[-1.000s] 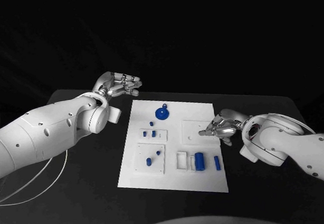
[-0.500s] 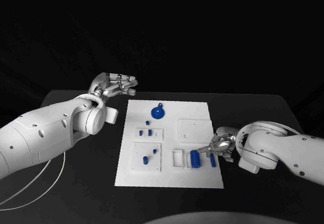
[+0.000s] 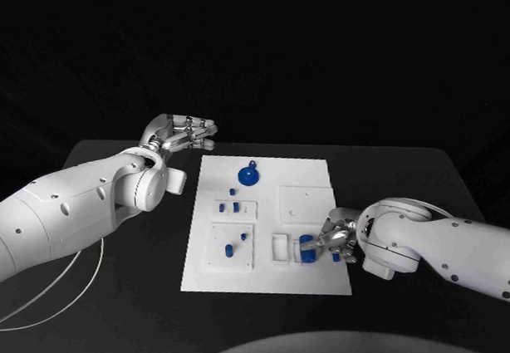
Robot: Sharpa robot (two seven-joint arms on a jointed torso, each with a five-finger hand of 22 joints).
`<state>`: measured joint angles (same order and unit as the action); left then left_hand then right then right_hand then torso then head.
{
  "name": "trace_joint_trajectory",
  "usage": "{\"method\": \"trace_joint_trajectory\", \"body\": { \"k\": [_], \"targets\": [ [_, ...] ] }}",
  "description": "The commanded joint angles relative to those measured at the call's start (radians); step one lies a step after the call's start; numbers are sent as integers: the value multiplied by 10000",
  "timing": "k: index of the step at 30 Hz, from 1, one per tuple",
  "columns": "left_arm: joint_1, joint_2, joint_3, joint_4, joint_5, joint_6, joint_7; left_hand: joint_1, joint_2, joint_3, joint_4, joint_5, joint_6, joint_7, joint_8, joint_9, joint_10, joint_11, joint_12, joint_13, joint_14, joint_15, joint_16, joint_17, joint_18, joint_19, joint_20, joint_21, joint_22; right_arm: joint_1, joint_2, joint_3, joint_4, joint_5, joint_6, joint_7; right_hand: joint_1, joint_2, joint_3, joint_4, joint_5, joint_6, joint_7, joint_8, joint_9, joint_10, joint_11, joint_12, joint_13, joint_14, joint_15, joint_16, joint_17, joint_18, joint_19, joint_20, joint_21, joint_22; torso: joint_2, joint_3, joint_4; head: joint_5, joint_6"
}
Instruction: Assemble the parts on the task board
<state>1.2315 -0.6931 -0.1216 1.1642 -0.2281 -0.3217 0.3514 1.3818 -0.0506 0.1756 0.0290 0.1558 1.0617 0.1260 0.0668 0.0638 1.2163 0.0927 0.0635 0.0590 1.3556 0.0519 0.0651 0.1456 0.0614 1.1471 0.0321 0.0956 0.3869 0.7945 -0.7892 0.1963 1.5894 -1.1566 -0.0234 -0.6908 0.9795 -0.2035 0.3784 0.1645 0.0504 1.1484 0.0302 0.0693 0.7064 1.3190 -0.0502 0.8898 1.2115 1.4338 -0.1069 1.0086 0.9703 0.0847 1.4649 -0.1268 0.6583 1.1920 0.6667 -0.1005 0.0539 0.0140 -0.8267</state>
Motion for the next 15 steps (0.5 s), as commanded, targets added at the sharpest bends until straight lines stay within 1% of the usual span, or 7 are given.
{"method": "trace_joint_trajectory", "body": {
  "k": [1,4,6,8,9,14,15],
  "targets": [
    [-3,35,5,11,61,262,-47,-108,-17,18,62,-15,-55,34,-42,3,0,-15,-57,-5,-67,-4,-27,6,-125,-32,24,-67,-9,-5,99,-36,-75,-323,-4,-331,-11,-95,-31,13,-21,-65,-5,-42,23,14,31,-5,41,92,-11,-28,36,-154,489,-57,60,23,7,-5,7,29,6],
    [-3,43,3,3,52,292,-81,-126,-20,-1,79,-24,-63,34,-41,3,-2,-14,-56,-5,-68,-2,-27,9,-127,-24,27,-77,-25,-5,198,-92,-177,-453,-3,-339,17,-98,-34,-21,-21,-71,-2,-42,46,12,32,-25,64,95,-10,-42,59,-154,492,-56,62,41,6,-8,14,33,-1],
    [-3,47,2,-3,43,314,-112,-128,-21,-25,91,-37,-88,41,-39,4,-21,-7,-55,-4,-76,3,-27,13,-130,-20,34,-101,-58,-5,268,-169,-262,-521,5,-347,48,-119,-62,-70,-21,-72,-1,-40,80,13,35,-47,70,97,-10,-52,71,-155,491,-55,62,53,2,-15,22,35,-15],
    [-3,48,1,-7,38,328,-129,-130,-27,-43,98,-35,-97,42,-40,4,-27,-5,-56,-4,-86,6,-28,14,-131,-14,38,-113,-77,-5,311,-212,-314,-547,7,-352,47,-123,-81,-81,-21,-86,-1,-38,128,8,36,-66,74,97,-9,-64,80,-155,491,-54,56,60,1,-21,21,32,-16],
    [-3,49,0,-9,35,336,-137,-129,-26,-47,100,-36,-98,42,-40,4,-28,-4,-56,-4,-87,7,-28,15,-131,-11,38,-117,-84,-5,333,-230,-339,-558,4,-355,35,-108,-106,-104,-22,-132,-7,-44,380,11,32,-129,96,101,-9,-98,127,-157,494,-49,32,95,1,-21,23,31,-17],
    [-3,55,-3,-18,26,374,-170,-130,-18,-98,126,-44,-120,50,-43,2,-39,2,-55,-4,-101,13,-29,21,-130,17,44,-154,-160,-5,427,-286,-443,-649,-66,-364,21,-152,-94,-72,-21,-128,-12,-34,490,20,30,-150,111,113,-11,-113,157,-163,497,-54,67,135,-2,-28,30,17,-10],
    [-3,57,-3,-20,25,382,-176,-130,-18,-98,126,-44,-120,50,-43,2,-39,2,-55,-4,-101,13,-29,21,-130,17,44,-154,-160,-5,449,-293,-466,-664,-88,-366,21,-155,-69,-60,-23,-144,-16,-43,655,13,27,-191,110,119,-16,-125,185,-167,496,-62,60,159,-1,-30,33,15,-10]
  ]
}}
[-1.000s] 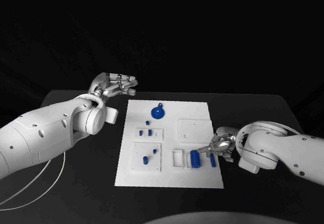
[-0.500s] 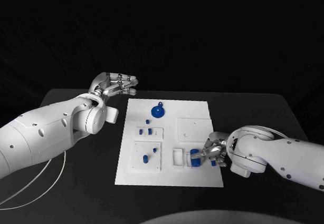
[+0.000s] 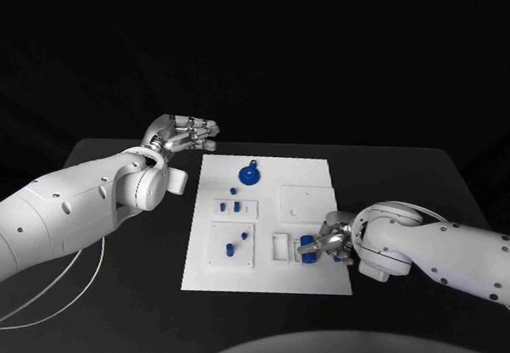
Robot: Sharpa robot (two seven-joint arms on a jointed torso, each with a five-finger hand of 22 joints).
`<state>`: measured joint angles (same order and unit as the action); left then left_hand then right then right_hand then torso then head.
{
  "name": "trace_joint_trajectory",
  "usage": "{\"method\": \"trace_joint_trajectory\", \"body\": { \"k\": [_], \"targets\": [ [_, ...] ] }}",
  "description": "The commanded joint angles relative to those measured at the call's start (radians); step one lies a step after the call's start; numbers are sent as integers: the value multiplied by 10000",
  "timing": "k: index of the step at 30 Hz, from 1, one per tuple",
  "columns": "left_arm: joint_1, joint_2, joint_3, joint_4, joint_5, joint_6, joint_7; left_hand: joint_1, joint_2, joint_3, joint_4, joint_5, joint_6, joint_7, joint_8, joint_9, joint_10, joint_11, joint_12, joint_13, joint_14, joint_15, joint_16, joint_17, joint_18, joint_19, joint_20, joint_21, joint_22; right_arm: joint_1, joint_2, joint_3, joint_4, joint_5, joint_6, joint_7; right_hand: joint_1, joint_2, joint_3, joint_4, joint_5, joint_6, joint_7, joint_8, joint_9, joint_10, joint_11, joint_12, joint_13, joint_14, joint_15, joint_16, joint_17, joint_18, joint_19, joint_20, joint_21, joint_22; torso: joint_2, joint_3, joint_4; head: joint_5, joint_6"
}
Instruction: Assemble the parts on the task board
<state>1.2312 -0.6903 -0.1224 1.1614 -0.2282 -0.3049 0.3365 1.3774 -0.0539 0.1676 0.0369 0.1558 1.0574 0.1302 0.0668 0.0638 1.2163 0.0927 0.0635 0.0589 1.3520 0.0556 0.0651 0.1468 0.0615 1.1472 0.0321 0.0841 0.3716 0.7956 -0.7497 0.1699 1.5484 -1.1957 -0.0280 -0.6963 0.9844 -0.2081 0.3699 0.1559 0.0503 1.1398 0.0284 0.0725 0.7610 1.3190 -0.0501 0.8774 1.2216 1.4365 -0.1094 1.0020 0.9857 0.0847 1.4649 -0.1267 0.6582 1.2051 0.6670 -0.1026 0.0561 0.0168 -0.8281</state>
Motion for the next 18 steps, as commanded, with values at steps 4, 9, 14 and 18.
{"method": "trace_joint_trajectory", "body": {
  "k": [4,9,14,18],
  "targets": [
    [-1,34,2,2,20,246,-51,-101,23,-53,71,-48,-99,12,-37,5,-52,8,-53,-2,-73,-19,-28,13,-132,22,51,-61,-59,-16,130,-45,-147,-306,-101,-320,-38,-124,261,-106,-20,-64,-3,-68,245,26,22,-82,11,96,9,-70,51,-175,502,-63,89,62,-2,-7,18,-14,3],
    [-1,36,0,-2,11,275,-76,-108,25,-72,84,-53,-107,14,-41,3,-49,8,-56,-3,-75,-17,-28,15,-132,36,52,-63,-85,-16,172,-65,-224,-314,-204,-341,255,127,1158,-805,193,-42,-68,-75,426,20,-15,-83,3,111,-6,-61,61,-170,505,-53,110,95,-11,-15,24,-21,-8],
    [-1,26,-2,-19,-11,294,-129,-119,42,-100,114,-57,-121,15,-43,3,-61,12,-56,-3,-81,-12,-28,19,-133,48,57,-72,-138,-15,142,-74,-267,208,-391,-303,78,606,1815,-2123,1892,-42,-157,-79,740,-60,-78,-197,-104,96,-41,-107,-6,-200,498,-87,116,150,-14,-12,25,9,-16],
    [-1,13,-4,-37,-55,308,-180,-145,43,-203,160,-177,-162,28,-44,2,-105,33,-57,-3,-108,7,-26,23,-133,51,77,-90,-226,-14,90,-77,-279,922,-496,-255,95,708,2006,-2665,2975,-47,-141,-76,815,-154,-86,-419,-262,83,-48,-151,-36,-213,488,-91,86,170,-14,-10,31,33,-3]
  ]
}}
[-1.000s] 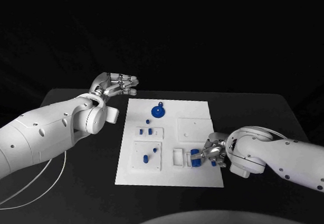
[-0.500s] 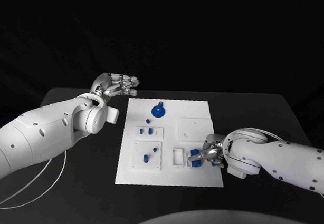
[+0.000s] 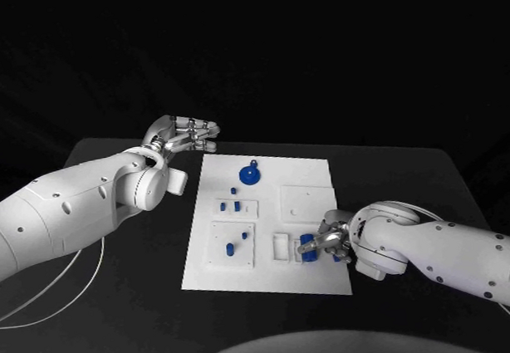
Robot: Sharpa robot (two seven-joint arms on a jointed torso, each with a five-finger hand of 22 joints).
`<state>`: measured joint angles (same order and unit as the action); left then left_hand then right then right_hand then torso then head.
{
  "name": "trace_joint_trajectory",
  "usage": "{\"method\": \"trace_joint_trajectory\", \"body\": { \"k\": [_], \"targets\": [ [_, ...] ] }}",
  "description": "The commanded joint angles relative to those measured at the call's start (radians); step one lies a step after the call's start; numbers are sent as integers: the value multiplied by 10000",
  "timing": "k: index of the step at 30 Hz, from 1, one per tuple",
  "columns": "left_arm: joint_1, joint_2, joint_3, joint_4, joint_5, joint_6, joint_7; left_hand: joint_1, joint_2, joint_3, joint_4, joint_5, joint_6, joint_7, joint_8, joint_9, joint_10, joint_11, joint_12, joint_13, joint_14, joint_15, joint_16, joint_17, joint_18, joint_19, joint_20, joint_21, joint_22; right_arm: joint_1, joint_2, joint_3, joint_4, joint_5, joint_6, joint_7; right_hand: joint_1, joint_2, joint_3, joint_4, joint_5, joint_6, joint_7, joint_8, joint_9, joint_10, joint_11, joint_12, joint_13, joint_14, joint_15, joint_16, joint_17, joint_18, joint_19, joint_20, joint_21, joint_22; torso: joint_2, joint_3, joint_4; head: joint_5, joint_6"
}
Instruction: Assemble the parts on the task board
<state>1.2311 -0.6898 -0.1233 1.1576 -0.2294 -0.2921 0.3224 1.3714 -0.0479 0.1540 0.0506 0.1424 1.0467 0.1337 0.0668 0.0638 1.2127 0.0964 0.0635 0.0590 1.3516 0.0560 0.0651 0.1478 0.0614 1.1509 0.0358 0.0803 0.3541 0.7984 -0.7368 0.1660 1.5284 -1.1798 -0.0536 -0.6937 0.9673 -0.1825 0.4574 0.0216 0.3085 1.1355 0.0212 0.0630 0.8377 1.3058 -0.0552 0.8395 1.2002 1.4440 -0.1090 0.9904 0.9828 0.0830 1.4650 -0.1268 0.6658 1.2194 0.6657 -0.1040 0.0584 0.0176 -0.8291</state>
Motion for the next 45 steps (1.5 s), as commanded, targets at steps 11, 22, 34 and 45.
{"method": "trace_joint_trajectory", "body": {
  "k": [11,22,34,45],
  "targets": [
    [0,-5,1,-44,-222,126,-28,-25,13,-166,41,-41,-34,-8,-40,4,-120,10,-55,-2,-135,13,-31,18,-136,28,49,-53,-227,261,-343,-37,181,2642,-424,-298,55,870,1133,-2067,584,-2,-94,15,319,-19,-48,47,-97,12,-54,-1,32,-202,493,-93,15,158,-3,2,-1,57,47],
    [0,1,-2,-81,-283,126,-25,-22,29,-203,54,-41,-24,-14,-40,4,-124,10,-55,-2,-139,15,-29,20,-135,34,54,-46,-309,770,-536,-36,661,3219,-502,-337,21,864,1072,-2136,688,32,-105,15,328,-29,-53,53,-116,11,-58,24,63,-205,494,-97,6,201,2,-8,30,20,39],
    [0,41,-6,-97,-291,164,-46,-22,29,-203,54,-41,-24,-14,-40,4,-124,10,-55,-2,-139,15,-29,20,-135,34,54,-46,-309,870,39,-242,598,2844,-367,-351,7,874,954,-2122,656,30,-103,13,288,-38,-49,65,-124,6,-54,23,75,-212,491,-93,7,248,6,-15,40,34,-47],
    [0,71,-9,-94,-298,224,-71,-5,40,-224,53,-46,-29,-14,-43,3,-130,10,-54,-2,-144,16,-29,21,-137,43,54,-37,-397,877,575,-543,198,2299,-371,-386,-7,870,780,-2043,679,30,-102,12,177,-54,-46,82,-129,7,-53,10,87,-211,495,-92,-60,278,7,-12,44,48,-71]
  ]
}}
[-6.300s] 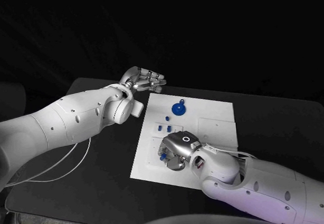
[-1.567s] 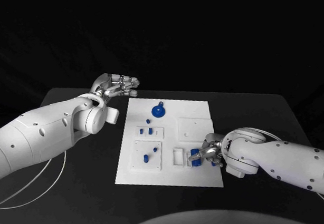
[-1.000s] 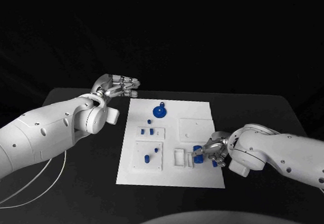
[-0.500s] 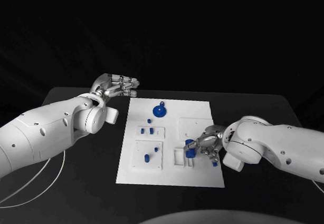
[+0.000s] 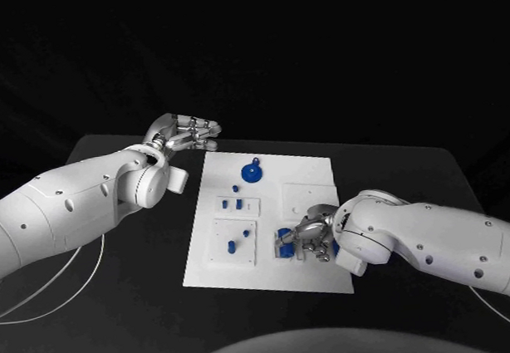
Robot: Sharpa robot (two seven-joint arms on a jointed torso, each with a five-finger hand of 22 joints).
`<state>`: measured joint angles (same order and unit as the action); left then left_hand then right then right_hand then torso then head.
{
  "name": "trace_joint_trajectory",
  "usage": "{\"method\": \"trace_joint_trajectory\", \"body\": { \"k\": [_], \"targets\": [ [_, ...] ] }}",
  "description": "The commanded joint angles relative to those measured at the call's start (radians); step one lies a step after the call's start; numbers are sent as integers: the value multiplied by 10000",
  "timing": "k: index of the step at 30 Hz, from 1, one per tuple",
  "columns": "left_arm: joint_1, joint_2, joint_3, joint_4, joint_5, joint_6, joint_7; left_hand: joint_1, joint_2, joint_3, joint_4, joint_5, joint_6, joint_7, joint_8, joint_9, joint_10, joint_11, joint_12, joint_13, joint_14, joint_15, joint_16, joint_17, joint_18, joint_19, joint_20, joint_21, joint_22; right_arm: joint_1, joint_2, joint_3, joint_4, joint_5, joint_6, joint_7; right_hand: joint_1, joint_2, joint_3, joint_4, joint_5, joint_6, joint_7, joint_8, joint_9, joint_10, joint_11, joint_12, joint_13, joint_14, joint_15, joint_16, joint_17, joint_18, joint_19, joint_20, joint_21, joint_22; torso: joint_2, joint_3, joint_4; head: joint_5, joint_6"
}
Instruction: Assemble the parts on the task board
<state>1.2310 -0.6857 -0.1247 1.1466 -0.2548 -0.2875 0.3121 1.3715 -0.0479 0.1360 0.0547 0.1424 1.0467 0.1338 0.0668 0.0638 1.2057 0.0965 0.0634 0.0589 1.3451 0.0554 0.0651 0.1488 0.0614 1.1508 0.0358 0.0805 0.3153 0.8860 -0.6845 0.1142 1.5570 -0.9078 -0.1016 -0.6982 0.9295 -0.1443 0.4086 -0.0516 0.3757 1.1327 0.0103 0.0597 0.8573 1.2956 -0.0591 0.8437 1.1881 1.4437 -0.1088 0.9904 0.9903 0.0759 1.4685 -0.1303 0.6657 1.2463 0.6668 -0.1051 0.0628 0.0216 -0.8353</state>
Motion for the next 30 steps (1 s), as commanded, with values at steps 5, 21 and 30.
{"method": "trace_joint_trajectory", "body": {
  "k": [5,21,30],
  "targets": [
    [1,41,5,16,-45,200,25,-6,40,-44,12,-46,-29,-15,-43,3,-60,9,-54,-1,-79,22,-29,11,-137,44,55,-38,-9,2,196,-96,-277,-598,53,-348,345,481,1223,-1283,-9,61,8,44,-36,48,-7,35,-14,11,-54,8,16,-139,463,-57,-63,16,-1,2,-10,32,-21],
    [2,57,3,16,-50,257,0,-7,51,-67,17,-57,-38,-12,-41,4,-62,11,-54,-1,-92,26,-31,10,-141,47,59,-32,-88,2,343,-146,-530,-790,181,-363,336,368,641,-935,-290,89,10,41,-207,49,-1,-58,-123,14,-48,-44,14,-136,468,-52,-145,34,-10,-7,1,47,-42],
    [2,45,3,16,-59,292,-24,-2,59,-81,22,-55,-40,-9,-41,4,-74,16,-54,-1,-109,32,-29,8,-144,42,65,-31,-148,2,324,-180,-450,-790,362,-364,493,238,297,-619,-492,106,28,44,-373,26,14,-98,-182,14,-40,-52,66,-134,473,-45,-166,60,-4,-7,9,48,-71]
  ]
}}
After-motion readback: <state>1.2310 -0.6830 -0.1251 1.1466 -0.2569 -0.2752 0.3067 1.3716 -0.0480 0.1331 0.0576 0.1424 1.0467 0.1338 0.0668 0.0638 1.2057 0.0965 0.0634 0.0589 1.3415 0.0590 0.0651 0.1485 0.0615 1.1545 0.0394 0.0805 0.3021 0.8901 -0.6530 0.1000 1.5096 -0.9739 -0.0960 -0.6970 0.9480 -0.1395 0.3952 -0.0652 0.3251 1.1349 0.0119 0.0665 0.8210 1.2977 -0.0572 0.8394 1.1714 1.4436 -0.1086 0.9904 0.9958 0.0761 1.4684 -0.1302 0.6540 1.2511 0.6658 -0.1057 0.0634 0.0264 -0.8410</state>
